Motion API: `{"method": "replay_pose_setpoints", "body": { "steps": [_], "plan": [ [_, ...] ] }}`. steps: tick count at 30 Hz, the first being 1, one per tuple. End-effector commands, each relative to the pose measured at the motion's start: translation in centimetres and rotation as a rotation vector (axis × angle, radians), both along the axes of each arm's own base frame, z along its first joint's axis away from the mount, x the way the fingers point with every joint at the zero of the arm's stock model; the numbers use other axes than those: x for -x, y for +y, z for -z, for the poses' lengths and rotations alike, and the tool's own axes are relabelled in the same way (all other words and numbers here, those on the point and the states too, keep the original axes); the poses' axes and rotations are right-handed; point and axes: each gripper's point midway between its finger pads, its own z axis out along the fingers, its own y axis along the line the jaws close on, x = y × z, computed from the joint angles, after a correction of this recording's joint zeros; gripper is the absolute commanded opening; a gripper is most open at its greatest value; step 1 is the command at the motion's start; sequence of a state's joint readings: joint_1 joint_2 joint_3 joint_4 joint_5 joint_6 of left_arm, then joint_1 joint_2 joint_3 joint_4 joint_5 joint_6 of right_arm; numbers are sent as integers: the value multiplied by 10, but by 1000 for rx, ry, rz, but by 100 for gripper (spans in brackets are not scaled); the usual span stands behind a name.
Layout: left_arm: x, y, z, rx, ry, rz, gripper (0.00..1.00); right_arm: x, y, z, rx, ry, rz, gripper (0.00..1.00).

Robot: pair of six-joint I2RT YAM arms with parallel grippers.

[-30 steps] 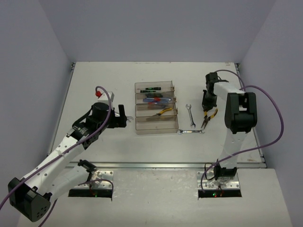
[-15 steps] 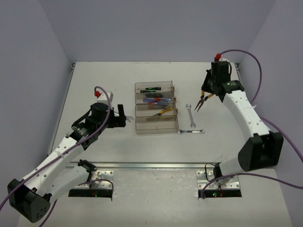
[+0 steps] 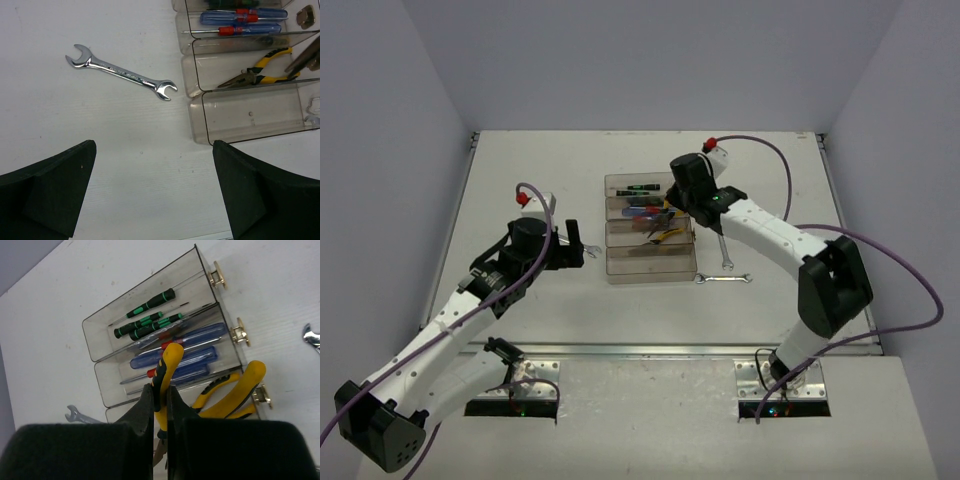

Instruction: Sort the tools into containers

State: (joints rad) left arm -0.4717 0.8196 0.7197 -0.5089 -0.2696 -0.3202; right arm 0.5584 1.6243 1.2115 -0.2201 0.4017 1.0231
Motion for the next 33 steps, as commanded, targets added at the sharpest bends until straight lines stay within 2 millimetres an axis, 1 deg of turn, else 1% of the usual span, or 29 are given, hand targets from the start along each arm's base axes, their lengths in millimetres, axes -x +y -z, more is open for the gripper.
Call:
{"method": "replay_pose_setpoints", "body": {
  "steps": [1, 2, 4, 7, 10, 12, 14, 15, 16, 17, 19, 20, 23, 25, 26, 27, 28, 29, 30, 31, 32, 33],
  "plan": [
    [-5, 0, -11, 21, -43, -14, 100, -30, 20, -42, -125, -153, 251, 0],
    [-4, 0, -12, 22, -44, -12, 100, -31, 23, -30, -101, -135, 276, 0],
    [-4, -1, -13, 25, -48, -9, 100, -34, 35, -26, -100, -139, 277, 0],
    [-3, -1, -15, 32, -58, -2, 100, -38, 44, -4, -81, -82, 276, 0],
    [-3, -1, -15, 34, -62, -1, 100, -34, 49, 11, -101, -62, 279, 0],
    [-3, -1, -16, 32, -63, -5, 100, -31, 52, 14, -112, -63, 276, 1],
    [-3, 0, -15, 30, -62, -9, 100, -27, 54, 15, -112, -67, 270, 7],
    [-3, 0, -15, 30, -62, -9, 100, -25, 52, 17, -103, -63, 272, 17],
    [-3, 0, -16, 29, -62, -11, 100, -23, 51, 16, -99, -61, 273, 31],
    [-3, 1, -15, 27, -62, -12, 100, -22, 49, 15, -98, -61, 273, 42],
    [-3, 2, -16, 25, -64, -21, 100, -17, 46, 9, -93, -64, 262, 51],
    [-3, 3, -16, 25, -66, -27, 100, -17, 46, 5, -99, -76, 253, 54],
    [-4, 7, -16, 22, -66, -55, 100, -8, 38, -12, -94, -105, 227, 64],
    [-4, 13, -14, 16, -63, -92, 100, -2, 30, -18, -50, -117, 200, 72],
    [-4, 15, -14, 12, -61, -106, 100, 0, 27, -27, -39, -132, 188, 74],
    [-5, 21, -14, 8, -59, -154, 100, 3, 19, -32, 32, -144, 144, 84],
    [-5, 26, -12, 5, -50, -195, 100, 6, 11, -41, 75, -150, 94, 90],
    [-5, 34, -12, -13, -50, -242, 100, 5, 1, -41, 131, -125, 6, 89],
    [-5, 38, -12, -24, -44, -266, 100, 6, -17, -36, 186, -85, -35, 88],
    [-5, 39, -10, -30, -35, -273, 100, 9, -35, -28, 228, -30, -65, 87],
    [-6, 37, -9, -32, -28, -262, 100, 17, -38, -19, 231, 18, -158, 86],
    [-6, 34, -8, -29, -22, -242, 100, 15, -56, -17, 273, 28, -164, 84]
  ]
}}
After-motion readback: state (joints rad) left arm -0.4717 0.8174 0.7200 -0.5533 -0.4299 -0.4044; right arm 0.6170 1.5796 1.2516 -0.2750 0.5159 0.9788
